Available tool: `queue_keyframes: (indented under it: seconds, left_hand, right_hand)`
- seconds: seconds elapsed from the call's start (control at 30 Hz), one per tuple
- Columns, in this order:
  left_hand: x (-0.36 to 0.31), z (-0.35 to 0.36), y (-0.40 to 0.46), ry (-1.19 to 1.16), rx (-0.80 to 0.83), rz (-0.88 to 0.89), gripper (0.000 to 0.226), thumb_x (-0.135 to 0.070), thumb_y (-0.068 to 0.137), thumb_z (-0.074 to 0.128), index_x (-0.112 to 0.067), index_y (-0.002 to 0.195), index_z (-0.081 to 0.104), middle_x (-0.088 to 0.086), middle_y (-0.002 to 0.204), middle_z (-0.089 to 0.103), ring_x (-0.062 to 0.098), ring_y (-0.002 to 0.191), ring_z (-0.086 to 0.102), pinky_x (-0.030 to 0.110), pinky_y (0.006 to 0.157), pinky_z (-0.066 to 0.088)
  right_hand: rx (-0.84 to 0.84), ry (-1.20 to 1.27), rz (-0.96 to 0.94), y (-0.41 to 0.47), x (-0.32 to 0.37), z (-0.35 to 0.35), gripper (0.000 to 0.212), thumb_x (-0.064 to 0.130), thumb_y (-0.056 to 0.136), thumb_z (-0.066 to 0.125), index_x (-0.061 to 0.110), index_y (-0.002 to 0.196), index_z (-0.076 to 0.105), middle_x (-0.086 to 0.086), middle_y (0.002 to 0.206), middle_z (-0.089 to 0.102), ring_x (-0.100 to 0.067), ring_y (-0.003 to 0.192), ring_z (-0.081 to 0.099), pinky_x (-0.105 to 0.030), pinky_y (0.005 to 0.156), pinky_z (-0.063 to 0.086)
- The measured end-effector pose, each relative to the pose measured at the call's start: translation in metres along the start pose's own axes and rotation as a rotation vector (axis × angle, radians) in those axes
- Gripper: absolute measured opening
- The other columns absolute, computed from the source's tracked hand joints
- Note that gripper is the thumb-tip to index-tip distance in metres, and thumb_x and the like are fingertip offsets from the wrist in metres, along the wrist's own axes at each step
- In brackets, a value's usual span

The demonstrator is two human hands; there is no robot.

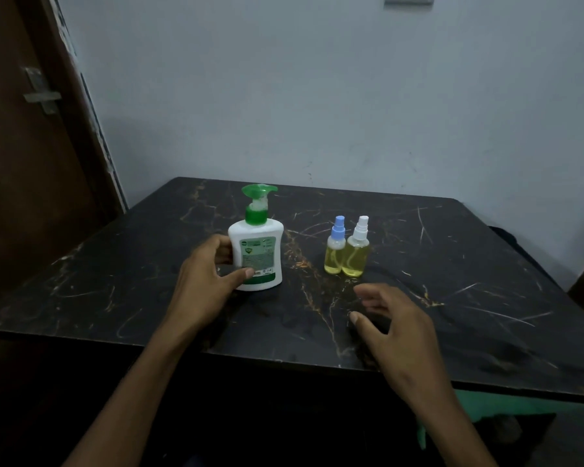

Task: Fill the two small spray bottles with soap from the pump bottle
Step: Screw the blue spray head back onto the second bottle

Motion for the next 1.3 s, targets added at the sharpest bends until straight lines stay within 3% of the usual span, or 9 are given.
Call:
queue_keyframes:
  seconds: [0.1, 0.23, 0.37, 0.57, 0.73, 0.9, 1.0, 1.3]
  left_hand:
    - [0.004, -0.003, 0.010, -0.007, 0.039, 0.007, 0.039, -0.015, 0.084, 0.085, -0.024, 0.119, 0.068, -0.015, 0.112, 0.073, -0.007, 0.105, 0.066, 0.020, 0.088, 0.051]
    - [0.011, -0.006, 0.027, -0.041, 0.088, 0.001, 0.038, -0.013, 0.086, 0.083, -0.032, 0.115, 0.068, -0.018, 0.109, 0.074, -0.003, 0.103, 0.068, 0.031, 0.088, 0.058]
    - [0.013, -0.005, 0.042, -0.054, 0.116, 0.013, 0.036, -0.012, 0.088, 0.082, -0.034, 0.112, 0.066, -0.019, 0.108, 0.073, -0.001, 0.103, 0.068, 0.019, 0.075, 0.054]
    - [0.023, -0.002, 0.058, -0.093, 0.133, 0.017, 0.039, -0.010, 0.086, 0.083, -0.024, 0.120, 0.069, -0.011, 0.115, 0.075, 0.003, 0.108, 0.070, 0.028, 0.095, 0.054]
    - [0.026, 0.002, 0.061, -0.116, 0.137, 0.021, 0.041, -0.009, 0.087, 0.082, -0.024, 0.122, 0.067, -0.012, 0.117, 0.073, -0.001, 0.108, 0.067, 0.023, 0.092, 0.051]
    - [0.031, 0.005, 0.063, -0.138, 0.159, 0.008, 0.039, -0.007, 0.088, 0.080, -0.025, 0.120, 0.066, -0.012, 0.117, 0.072, 0.000, 0.109, 0.067, 0.023, 0.093, 0.050]
    - [0.034, 0.007, 0.063, -0.147, 0.171, 0.005, 0.038, -0.006, 0.088, 0.080, -0.021, 0.121, 0.068, -0.007, 0.120, 0.074, 0.007, 0.114, 0.069, 0.029, 0.099, 0.052]
    - [0.024, 0.020, 0.062, -0.178, 0.191, 0.015, 0.037, -0.004, 0.088, 0.079, -0.025, 0.117, 0.067, -0.013, 0.114, 0.073, 0.000, 0.108, 0.068, 0.021, 0.092, 0.051]
  right_hand:
    - [-0.011, -0.051, 0.023, 0.014, -0.009, -0.007, 0.035, 0.015, 0.090, 0.081, 0.025, 0.122, 0.073, 0.015, 0.110, 0.071, 0.005, 0.101, 0.066, -0.020, 0.090, 0.053]
    - [-0.019, -0.109, 0.048, 0.039, -0.020, -0.012, 0.040, 0.015, 0.090, 0.080, 0.017, 0.128, 0.069, 0.005, 0.117, 0.072, -0.009, 0.102, 0.068, -0.032, 0.095, 0.057]
    - [0.035, -0.205, 0.100, 0.068, -0.033, -0.009, 0.058, 0.023, 0.091, 0.081, 0.015, 0.143, 0.056, -0.001, 0.129, 0.067, -0.017, 0.111, 0.065, -0.039, 0.099, 0.056]
    - [0.103, -0.252, 0.115, 0.091, -0.038, 0.006, 0.066, 0.026, 0.089, 0.084, 0.016, 0.147, 0.053, -0.006, 0.134, 0.068, -0.022, 0.116, 0.066, -0.048, 0.102, 0.056]
    - [0.095, -0.210, 0.092, 0.097, -0.031, 0.012, 0.045, 0.018, 0.090, 0.083, 0.019, 0.130, 0.063, -0.001, 0.119, 0.072, -0.016, 0.105, 0.068, -0.043, 0.098, 0.059]
    - [0.106, -0.177, 0.084, 0.099, -0.028, 0.016, 0.038, 0.010, 0.090, 0.080, 0.015, 0.126, 0.066, 0.005, 0.107, 0.070, -0.013, 0.097, 0.068, -0.036, 0.094, 0.060]
    - [0.105, -0.169, 0.079, 0.099, -0.027, 0.019, 0.038, 0.011, 0.091, 0.080, 0.015, 0.126, 0.067, 0.003, 0.108, 0.072, -0.014, 0.098, 0.070, -0.037, 0.095, 0.060]
    - [0.082, -0.149, 0.076, 0.098, -0.028, 0.021, 0.039, 0.013, 0.090, 0.082, 0.016, 0.126, 0.067, -0.001, 0.112, 0.075, -0.014, 0.099, 0.070, -0.037, 0.093, 0.060]
Point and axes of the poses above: each hand's wrist, its own y-axis towards the middle knuckle, its own z-axis out of the palm, x = y × z, the point moved 9 cm from there along y, towards the middle knuckle
